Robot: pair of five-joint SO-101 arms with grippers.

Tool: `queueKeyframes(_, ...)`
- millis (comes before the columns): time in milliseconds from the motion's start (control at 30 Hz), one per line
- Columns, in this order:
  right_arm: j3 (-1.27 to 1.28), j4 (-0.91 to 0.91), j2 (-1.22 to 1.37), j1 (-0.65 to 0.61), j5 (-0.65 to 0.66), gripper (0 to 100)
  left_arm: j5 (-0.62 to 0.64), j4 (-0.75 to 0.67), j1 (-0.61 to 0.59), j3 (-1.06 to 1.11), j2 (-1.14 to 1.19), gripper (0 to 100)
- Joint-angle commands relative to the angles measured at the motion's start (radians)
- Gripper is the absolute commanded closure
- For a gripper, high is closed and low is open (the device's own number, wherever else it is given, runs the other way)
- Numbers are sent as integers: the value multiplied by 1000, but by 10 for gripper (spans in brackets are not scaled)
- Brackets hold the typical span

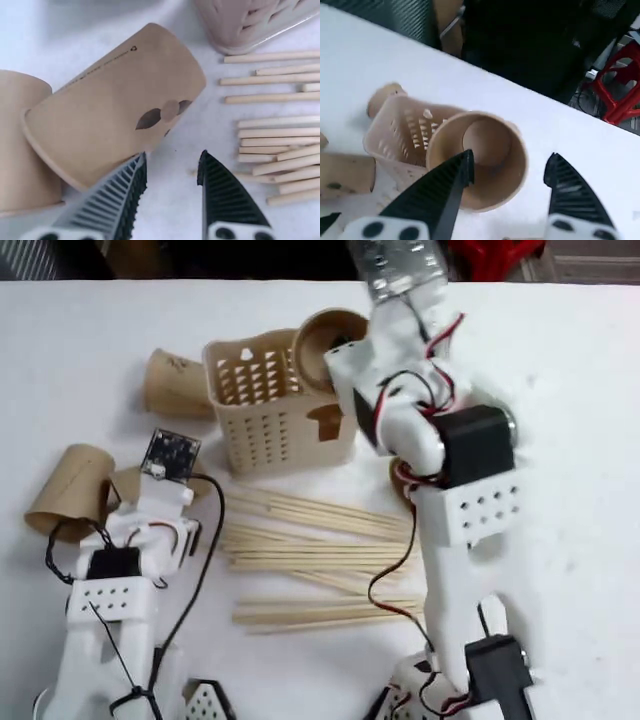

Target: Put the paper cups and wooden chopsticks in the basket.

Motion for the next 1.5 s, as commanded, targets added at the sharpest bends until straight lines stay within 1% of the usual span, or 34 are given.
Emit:
queueKeyframes(0, 29, -71, 67, -2, 20, 765, 12, -18, 15, 2, -18, 823)
queueKeyframes(133, 37, -216, 163, 18, 17, 765, 12, -17, 15, 2, -18, 823)
queueKeyframes(300, 37, -372, 219, 33, 17, 765, 11, -18, 15, 2, -18, 823)
queueKeyframes(467, 37, -469, 222, 22, 17, 765, 9, -18, 15, 2, -18, 823)
queueKeyframes(567, 43, -484, 228, 19, 18, 765, 8, -18, 15, 2, -18, 823)
queueKeyframes(767, 43, -374, 219, 31, 25, 765, 8, -18, 15, 2, -18, 823)
queueKeyframes(867, 37, -246, 191, 65, 25, 772, 8, -18, 13, 2, -18, 823)
queueKeyframes(933, 41, -147, 159, 104, 25, 832, 8, -18, 13, 2, -18, 823)
queueKeyframes(1033, 43, -30, 124, 168, 25, 981, 8, -18, 13, 2, -18, 823)
queueKeyframes(1067, 43, 7, 113, 191, 25, 987, 8, -18, 13, 2, -18, 823)
queueKeyframes(1133, 43, 79, 87, 229, 26, 959, 8, -18, 13, 2, -18, 823)
queueKeyframes(1200, 44, 153, 47, 263, 28, 987, 8, -18, 13, 2, -18, 823)
queueKeyframes(1300, 71, 240, -15, 277, 110, 983, 9, -18, 10, 2, -18, 823)
queueKeyframes(1400, 190, 236, -70, 282, 169, 982, 9, -18, 10, 2, -18, 823)
queueKeyframes(1467, 304, 197, -107, 283, 196, 982, 12, -18, 10, 2, -18, 823)
